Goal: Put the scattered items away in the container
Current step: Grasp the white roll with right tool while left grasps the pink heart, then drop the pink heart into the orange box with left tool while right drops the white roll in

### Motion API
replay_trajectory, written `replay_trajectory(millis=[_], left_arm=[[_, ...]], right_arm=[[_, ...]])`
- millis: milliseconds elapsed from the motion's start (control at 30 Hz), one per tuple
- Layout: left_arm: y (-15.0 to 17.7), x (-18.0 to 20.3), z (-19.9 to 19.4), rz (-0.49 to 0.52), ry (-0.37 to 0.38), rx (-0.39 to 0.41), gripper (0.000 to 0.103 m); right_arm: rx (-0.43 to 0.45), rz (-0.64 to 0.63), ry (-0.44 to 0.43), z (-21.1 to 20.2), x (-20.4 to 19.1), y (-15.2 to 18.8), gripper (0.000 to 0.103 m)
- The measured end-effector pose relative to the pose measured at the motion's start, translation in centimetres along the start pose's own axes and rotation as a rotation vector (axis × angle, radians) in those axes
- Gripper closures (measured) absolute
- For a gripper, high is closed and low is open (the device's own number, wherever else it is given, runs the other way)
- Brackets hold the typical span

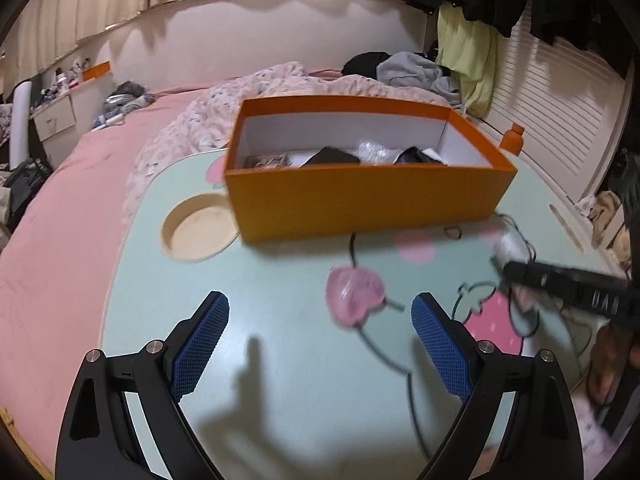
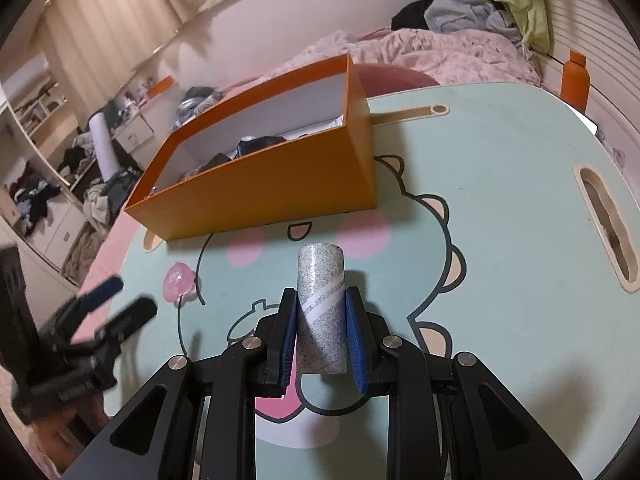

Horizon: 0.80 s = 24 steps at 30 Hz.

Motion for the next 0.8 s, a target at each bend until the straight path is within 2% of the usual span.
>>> replay_trajectory(millis=[133, 167, 200, 233, 267, 367, 533, 633, 800], left_arm=[[-0.7, 1.0, 2.0, 0.046, 0.017, -0.045, 0.014], [-0.7, 1.3, 2.6, 0.061, 0.022, -0.063, 0.026], [-0.6, 1.5, 3.1, 0.068, 0.028, -0.086, 0.051], [-0.3, 1.5, 3.5, 0.071, 0.027, -0.106, 0.06], [-0.2, 1.6, 3.4, 0.082, 0.01, -0.09, 0.064], [0.0, 1.6, 2.7, 0.063, 0.029, -0.082, 0.064], [-0.6, 1.7, -0.3, 0.057, 0.024, 0.033, 0.064], [-2.2, 1.5, -2.1, 0.038, 0.051, 0.087, 0.064], [-6.9, 1.3, -3.4, 0.057, 0.051, 0.167, 0.064]], right_arm=[[-0.001, -0.008, -0.004, 0.3, -0.3, 0.0, 0.08], [-0.001, -0.006, -0.004, 0.3, -0.2, 0.0, 0.08], [-0.001, -0.004, -0.004, 0.4, -0.1, 0.0, 0.08], [0.0, -0.002, -0.004, 0.3, -0.1, 0.0, 0.08], [0.001, -0.002, -0.004, 0.3, -0.2, -0.1, 0.08], [0.007, -0.011, -0.006, 0.2, -0.5, -0.1, 0.08], [0.035, -0.043, -0.018, -0.4, -1.2, -0.4, 0.08], [0.059, -0.086, -0.038, -1.0, -2.4, -1.0, 0.08], [0.138, -0.185, -0.071, -2.2, -5.1, -3.8, 0.08]])
Point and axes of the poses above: each gripper's, at about its wrist camera, not at the fingertips, and z roughly the way its jaws point, x to its right, y to its underside, the point moved 1 cm from there along z, roughly the way its jaws point, and after that the axes turned 7 degrees about x, right-handed, at the moved point
